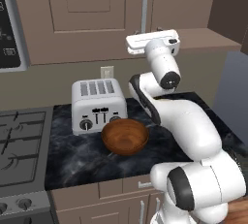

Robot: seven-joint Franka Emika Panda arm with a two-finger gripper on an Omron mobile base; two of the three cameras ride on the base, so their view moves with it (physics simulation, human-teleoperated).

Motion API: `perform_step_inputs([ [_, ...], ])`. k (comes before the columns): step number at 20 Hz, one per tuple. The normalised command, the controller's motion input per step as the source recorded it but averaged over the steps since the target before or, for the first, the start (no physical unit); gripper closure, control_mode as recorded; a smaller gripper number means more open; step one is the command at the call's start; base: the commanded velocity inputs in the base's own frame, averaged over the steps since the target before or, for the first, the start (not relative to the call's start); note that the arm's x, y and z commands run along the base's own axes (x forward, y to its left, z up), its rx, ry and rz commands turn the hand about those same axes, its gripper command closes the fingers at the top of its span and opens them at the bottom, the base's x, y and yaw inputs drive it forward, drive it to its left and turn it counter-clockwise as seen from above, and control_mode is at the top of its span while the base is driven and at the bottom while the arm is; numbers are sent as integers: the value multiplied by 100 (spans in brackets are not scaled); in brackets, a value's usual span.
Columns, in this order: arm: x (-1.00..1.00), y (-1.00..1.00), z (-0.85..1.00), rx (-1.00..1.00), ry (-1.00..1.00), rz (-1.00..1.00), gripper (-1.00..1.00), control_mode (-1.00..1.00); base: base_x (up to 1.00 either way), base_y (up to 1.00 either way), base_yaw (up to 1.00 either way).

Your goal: Open the cabinet. Pick the bowls from the counter and place them in the cabinet. Then close the cabinet.

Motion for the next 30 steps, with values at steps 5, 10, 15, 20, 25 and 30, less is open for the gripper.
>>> perform_step_inputs([
  [5, 30, 5, 0, -2, -3, -2, -100, -100, 0, 0, 0],
  [10, 36, 6, 0, -1, 0, -5, -100, -100, 0, 0, 0],
  [15, 36, 0, 0, 0, 0, -5, -100, -100, 0, 0, 0],
  [20, 17, 0, 0, 0, 0, -3, 100, -100, 0, 0, 0],
  [25, 6, -4, 0, 0, -2, -1, 100, -100, 0, 0, 0],
  [30, 24, -3, 0, 0, -1, 0, 100, -100, 0, 0, 0],
])
